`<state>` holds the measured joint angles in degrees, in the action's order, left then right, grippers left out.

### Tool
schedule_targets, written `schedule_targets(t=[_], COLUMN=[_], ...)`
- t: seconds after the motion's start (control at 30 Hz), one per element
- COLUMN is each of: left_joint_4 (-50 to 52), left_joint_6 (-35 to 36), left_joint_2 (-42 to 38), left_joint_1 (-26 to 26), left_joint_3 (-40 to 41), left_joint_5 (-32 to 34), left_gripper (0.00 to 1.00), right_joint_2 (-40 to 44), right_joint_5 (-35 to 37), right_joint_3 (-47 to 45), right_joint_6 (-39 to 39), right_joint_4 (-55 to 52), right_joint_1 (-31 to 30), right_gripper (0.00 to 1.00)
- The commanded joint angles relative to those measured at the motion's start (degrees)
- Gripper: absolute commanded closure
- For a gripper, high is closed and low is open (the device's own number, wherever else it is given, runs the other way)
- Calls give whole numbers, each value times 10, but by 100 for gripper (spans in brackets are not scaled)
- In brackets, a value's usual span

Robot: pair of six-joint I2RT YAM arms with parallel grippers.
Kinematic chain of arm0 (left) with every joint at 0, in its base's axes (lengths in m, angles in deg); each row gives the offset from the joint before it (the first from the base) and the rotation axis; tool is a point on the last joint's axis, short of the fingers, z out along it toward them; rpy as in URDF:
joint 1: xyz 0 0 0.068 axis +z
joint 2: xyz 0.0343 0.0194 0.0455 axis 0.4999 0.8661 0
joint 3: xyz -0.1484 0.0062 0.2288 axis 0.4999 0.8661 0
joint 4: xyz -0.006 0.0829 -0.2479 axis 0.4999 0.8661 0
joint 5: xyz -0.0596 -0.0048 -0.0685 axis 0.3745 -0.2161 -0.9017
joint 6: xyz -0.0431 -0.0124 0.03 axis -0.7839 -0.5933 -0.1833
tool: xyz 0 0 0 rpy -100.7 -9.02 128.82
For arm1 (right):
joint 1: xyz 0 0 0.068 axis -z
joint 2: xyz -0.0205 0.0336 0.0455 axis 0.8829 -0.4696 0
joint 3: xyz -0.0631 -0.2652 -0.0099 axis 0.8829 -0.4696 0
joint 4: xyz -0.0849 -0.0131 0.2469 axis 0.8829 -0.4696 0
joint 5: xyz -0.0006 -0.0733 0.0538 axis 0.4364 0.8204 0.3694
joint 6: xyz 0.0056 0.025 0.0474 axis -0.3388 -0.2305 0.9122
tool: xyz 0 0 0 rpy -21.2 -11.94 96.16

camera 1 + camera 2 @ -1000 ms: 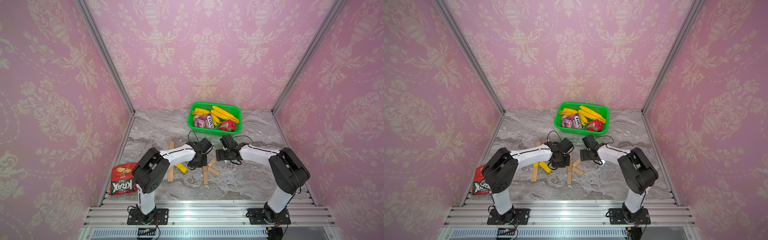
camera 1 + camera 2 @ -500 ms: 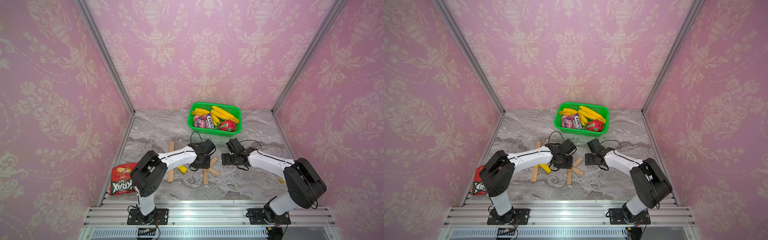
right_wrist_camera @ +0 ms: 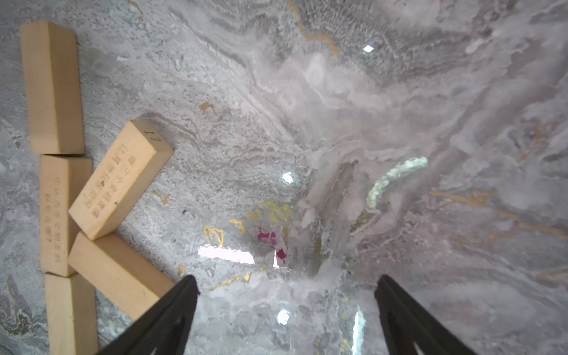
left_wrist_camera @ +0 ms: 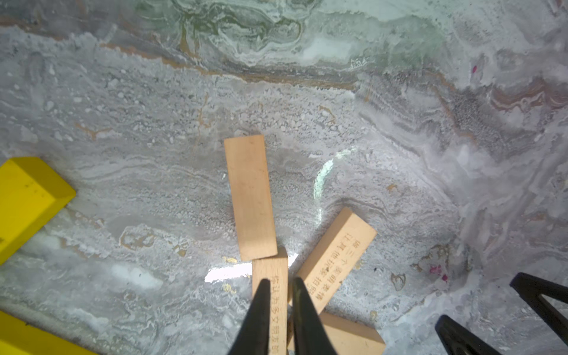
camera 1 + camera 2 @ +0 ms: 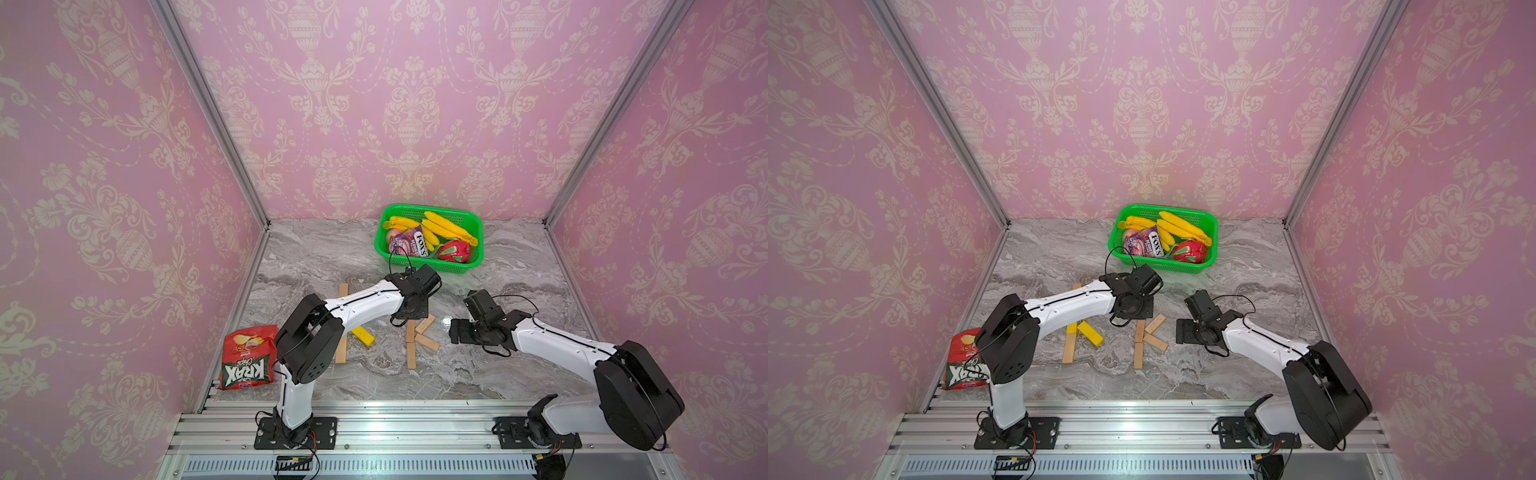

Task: Assemble the letter k with building blocks
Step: Adjust the building block at the center of the board.

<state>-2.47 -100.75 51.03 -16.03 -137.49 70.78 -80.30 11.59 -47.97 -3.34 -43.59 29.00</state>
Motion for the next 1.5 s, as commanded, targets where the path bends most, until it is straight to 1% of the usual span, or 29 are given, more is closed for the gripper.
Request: schedule_targets(t=[0.0, 0.1, 0.13, 0.17, 0.2, 0.33, 0.73, 1.13, 1.3, 1.37, 1.47], left_joint_4=[31, 42, 43, 42, 39, 45, 47, 44, 43, 42, 43], left_joint_6=[2, 6, 7, 7, 8, 12, 8, 7, 8, 7, 8], left_joint_2=[25, 47, 51, 53, 53, 69, 82, 101, 109, 111, 112], left_joint_1=[16, 29, 30, 30, 30, 30, 33, 35, 36, 36, 36], left_joint_3=[-25, -47, -51, -53, -53, -69, -70, -71, -73, -74, -76], left_joint_5=[34, 16, 18, 20, 20, 22, 23, 7, 3, 1, 3], left_gripper=[89, 85, 81, 71, 68, 63, 61, 61, 64, 68, 71], right_joint_2=[17, 24, 25, 25, 25, 23, 11, 9, 9, 12, 20], right_joint_5=[-7, -7, -7, -7, -9, -13, -17, -19, -19, -20, -18], right_joint_3=[-17, -25, -27, -28, -29, -29, -29, -30, -32, -32, -34], right_joint_6=[16, 17, 16, 17, 18, 17, 15, 13, 13, 13, 13], right_joint_4=[1, 0, 0, 1, 1, 4, 9, 9, 8, 9, 9], right_joint_1=[2, 2, 2, 2, 2, 3, 3, 2, 2, 2, 2], right_gripper=[7, 7, 7, 7, 7, 7, 7, 7, 7, 7, 7])
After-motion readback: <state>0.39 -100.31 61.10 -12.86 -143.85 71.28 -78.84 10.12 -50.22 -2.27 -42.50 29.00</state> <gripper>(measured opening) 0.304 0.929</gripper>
